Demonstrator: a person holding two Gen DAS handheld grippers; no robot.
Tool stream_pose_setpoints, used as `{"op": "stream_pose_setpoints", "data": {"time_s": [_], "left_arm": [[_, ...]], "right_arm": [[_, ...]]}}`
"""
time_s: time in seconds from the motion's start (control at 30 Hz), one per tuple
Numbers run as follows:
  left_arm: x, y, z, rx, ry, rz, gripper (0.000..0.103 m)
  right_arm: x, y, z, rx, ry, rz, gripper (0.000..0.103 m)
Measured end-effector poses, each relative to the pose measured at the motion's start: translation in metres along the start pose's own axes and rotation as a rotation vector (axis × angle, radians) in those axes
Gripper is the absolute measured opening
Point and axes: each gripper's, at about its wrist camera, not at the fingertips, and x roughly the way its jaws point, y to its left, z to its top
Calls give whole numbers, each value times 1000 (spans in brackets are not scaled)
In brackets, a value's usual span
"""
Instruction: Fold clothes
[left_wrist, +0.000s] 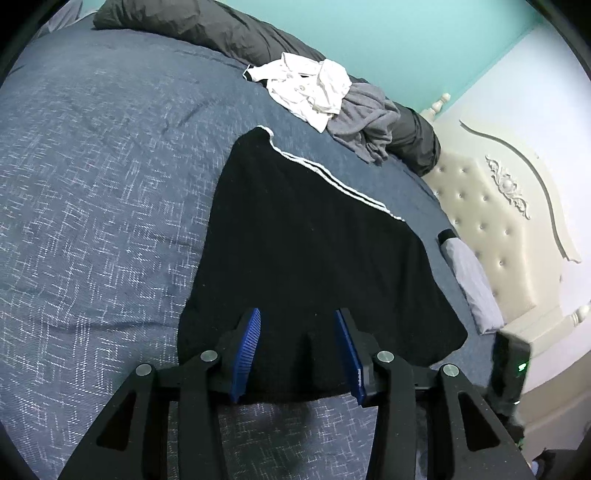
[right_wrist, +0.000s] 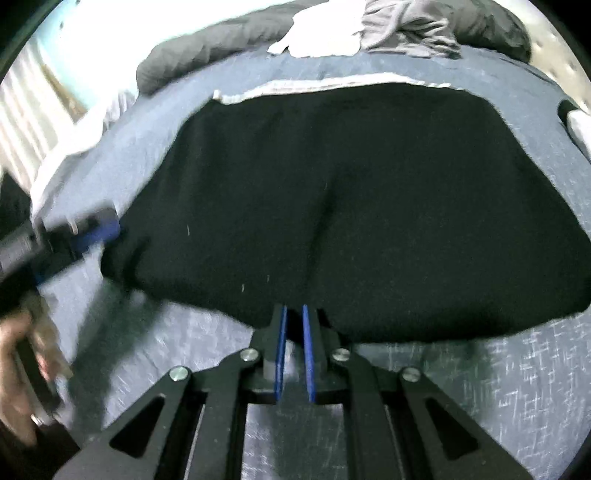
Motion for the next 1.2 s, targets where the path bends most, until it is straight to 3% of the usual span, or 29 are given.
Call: {"op": "stream_pose_setpoints", "data": {"time_s": [0.13, 0.27, 0.4, 0.57, 0.77, 0.97, 1.2], "left_arm": [[-4, 1, 0, 1, -3, -4, 46], [-6, 3, 1, -11, -8, -8, 46], [-8, 5, 1, -15, -13, -6, 46], [-9, 7, 1, -17, -13, -1, 46], [-8, 8, 2, -18, -11, 0, 46], [-17, 16, 4, -39, -31, 3, 47], [-20, 23, 2, -69, -34, 3, 49]], "right_arm": [[-17, -9, 1, 90, -55, 69, 7], [-39, -18, 12, 104, -130, 74, 7], [-40, -20, 19, 97, -126, 74, 7], [3, -2, 24, 58, -44, 32, 7], [-19, -8, 19, 59, -81, 26, 7], [-73, -73, 21, 181, -201, -72, 7], [-73, -155, 3, 296, -112, -170, 7]]}}
